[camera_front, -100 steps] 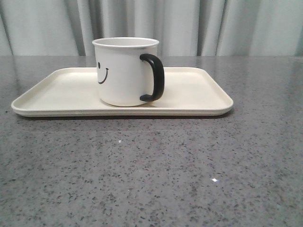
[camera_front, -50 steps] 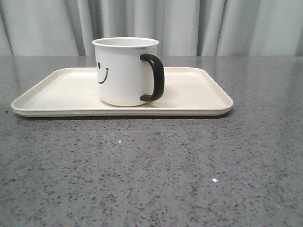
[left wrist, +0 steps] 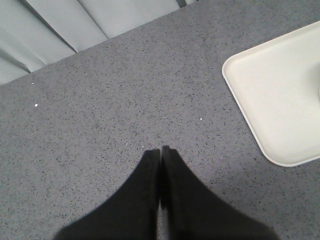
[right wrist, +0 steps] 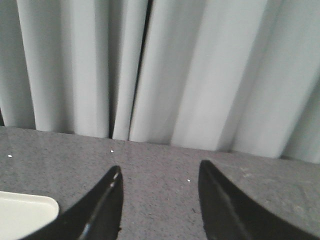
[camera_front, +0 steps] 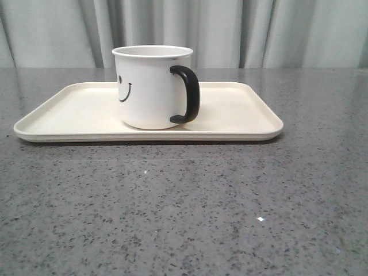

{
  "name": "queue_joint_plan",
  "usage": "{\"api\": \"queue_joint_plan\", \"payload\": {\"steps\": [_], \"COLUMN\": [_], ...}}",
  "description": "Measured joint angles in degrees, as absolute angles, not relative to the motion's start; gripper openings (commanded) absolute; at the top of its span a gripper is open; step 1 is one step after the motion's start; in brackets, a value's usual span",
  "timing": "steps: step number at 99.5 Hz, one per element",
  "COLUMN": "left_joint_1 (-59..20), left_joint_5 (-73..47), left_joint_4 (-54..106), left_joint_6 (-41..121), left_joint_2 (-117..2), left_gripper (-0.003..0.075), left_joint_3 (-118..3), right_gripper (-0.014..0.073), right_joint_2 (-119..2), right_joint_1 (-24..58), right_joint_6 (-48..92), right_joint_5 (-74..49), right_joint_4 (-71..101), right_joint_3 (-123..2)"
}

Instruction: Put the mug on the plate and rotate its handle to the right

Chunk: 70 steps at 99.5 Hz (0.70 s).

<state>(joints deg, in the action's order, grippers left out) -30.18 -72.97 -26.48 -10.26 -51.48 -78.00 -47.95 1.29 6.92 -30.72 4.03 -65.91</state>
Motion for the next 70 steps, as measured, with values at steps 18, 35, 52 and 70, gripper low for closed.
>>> {"api": "queue_joint_plan", "payload": {"steps": [18, 35, 52, 70], "left_joint_1": [-30.2, -30.2, -30.2, -30.2], "left_joint_5": [-73.0, -73.0, -73.0, -73.0], "left_joint_4": [-26.5, -26.5, -26.3, -25.6], "left_joint_6": [-10.3, -10.3, -10.3, -10.3], "left_joint_2": [-51.5, -51.5, -51.5, -51.5], "left_gripper": [-0.0020, -0.0020, -0.0020, -0.0020], "left_joint_3": [-78.0, -78.0, -78.0, -78.0], "right_gripper": [0.0371, 0.0371, 0.0371, 0.0371], "right_joint_2": [-57.7, -67.0, -74.0, -79.9], "right_joint_1": [7.5, 15.4, 20.6, 25.1], "right_joint_6": [12.6, 15.8, 16.2, 16.3], "right_joint_5": [-36.5, -41.7, -46.2, -48.4], "right_joint_4": [10.1, 13.2, 14.0, 14.2], "right_joint_3": [-78.4, -85.2, -86.3, -86.3]}}
